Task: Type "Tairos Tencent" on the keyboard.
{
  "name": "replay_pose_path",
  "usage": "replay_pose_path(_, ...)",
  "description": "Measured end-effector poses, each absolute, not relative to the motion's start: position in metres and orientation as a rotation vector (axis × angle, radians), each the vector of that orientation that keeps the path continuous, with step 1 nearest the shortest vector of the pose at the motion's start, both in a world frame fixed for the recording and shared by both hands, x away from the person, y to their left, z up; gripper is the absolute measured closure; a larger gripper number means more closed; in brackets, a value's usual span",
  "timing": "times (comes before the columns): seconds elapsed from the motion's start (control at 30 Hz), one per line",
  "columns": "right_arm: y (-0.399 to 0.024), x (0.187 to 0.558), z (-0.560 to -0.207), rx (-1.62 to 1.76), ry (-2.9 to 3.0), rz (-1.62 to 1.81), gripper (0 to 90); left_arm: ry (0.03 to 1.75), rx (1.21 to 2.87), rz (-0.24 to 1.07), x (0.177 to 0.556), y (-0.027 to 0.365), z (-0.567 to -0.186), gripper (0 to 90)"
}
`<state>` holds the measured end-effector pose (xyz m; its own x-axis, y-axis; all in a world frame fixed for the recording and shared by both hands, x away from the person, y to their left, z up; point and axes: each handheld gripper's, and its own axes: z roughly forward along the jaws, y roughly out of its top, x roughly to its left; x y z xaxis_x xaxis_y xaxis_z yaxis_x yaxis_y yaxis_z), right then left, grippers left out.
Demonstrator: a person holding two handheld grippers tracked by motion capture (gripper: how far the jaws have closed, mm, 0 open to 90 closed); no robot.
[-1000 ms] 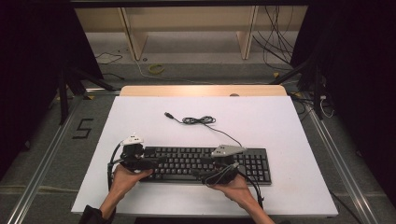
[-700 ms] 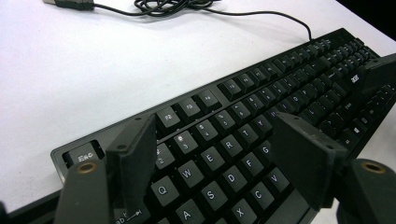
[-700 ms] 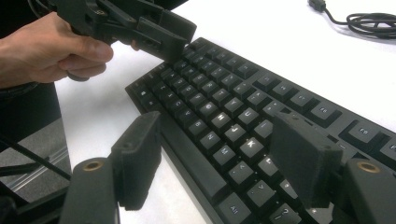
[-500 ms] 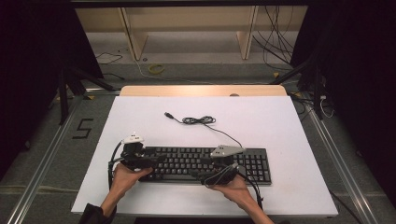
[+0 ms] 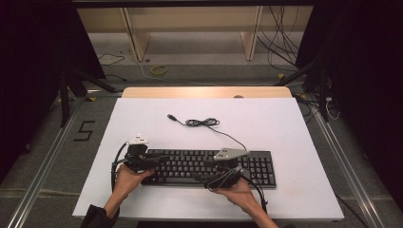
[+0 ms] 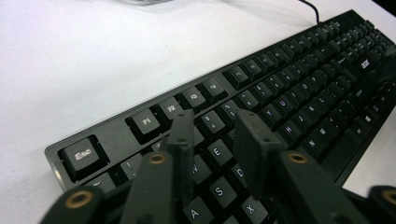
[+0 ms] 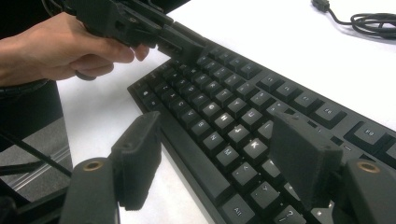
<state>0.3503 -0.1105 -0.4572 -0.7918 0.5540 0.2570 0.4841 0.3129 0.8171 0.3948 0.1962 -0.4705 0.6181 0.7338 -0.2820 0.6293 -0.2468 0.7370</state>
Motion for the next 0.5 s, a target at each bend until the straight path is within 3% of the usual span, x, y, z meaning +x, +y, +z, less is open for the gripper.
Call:
replay_pose_path(0.3,-0.1102,0.3501,-0.4572,0.986,2.488,1.505,34.9,1.039,2.029,0.153,0.3956,0.1881,-0.4739,89.0)
replay_pose_path(0.5,-0.1102,0.3501,-0.4572,0.985,2.488,1.504,34.9,1.026,2.05,0.145,0.3973,0.1855,-0.4757,89.1)
